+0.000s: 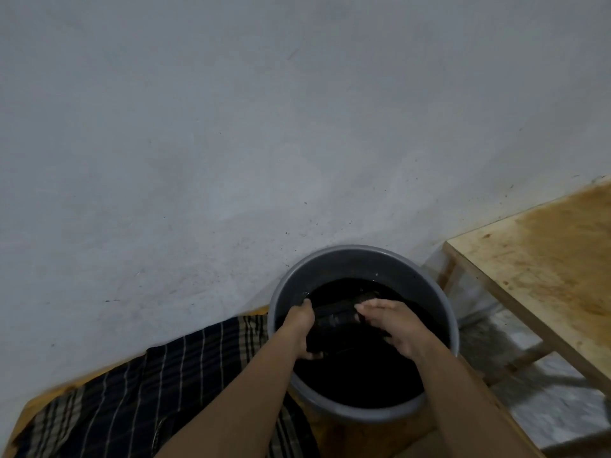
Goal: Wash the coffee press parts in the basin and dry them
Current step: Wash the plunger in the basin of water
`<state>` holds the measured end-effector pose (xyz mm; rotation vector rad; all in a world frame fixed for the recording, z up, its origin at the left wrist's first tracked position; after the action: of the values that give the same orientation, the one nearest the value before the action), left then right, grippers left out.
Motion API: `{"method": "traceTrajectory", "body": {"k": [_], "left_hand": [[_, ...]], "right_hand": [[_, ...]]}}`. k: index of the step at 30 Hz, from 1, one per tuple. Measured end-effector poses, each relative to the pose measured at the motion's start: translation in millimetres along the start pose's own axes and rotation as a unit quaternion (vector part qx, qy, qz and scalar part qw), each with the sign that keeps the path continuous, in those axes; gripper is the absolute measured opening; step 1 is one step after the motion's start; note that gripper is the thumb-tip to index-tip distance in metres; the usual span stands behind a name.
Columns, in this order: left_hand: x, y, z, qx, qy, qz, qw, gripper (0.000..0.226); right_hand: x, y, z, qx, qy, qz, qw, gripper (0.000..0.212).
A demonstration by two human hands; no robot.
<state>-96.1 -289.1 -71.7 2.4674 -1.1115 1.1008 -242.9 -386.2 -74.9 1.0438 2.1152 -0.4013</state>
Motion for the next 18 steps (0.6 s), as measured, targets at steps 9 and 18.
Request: {"method": "traceTrajectory", "body": {"k": [9, 18], "left_hand": [[-18, 17, 14, -0.034, 0.018, -0.039, 0.998, 0.075], [-17, 19, 12, -0.050, 0.020, 0.002, 0.999, 0.071]], "right_hand": [[8, 3, 38, 0.058, 0.075, -0.052, 0.994, 0.025], [4, 7, 43, 0.157, 0.084, -0.119, 0.977, 0.033]]}}
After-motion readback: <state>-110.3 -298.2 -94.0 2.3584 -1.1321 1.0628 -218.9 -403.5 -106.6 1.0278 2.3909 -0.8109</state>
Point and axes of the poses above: each hand's wrist, its own z-axis towards the middle knuckle, its own y-axis out of the palm, x = y × z, the point moved 2 cm from there along z, towards the middle knuckle, and after that the axes turned 9 degrees about y, right-handed, at the moved point
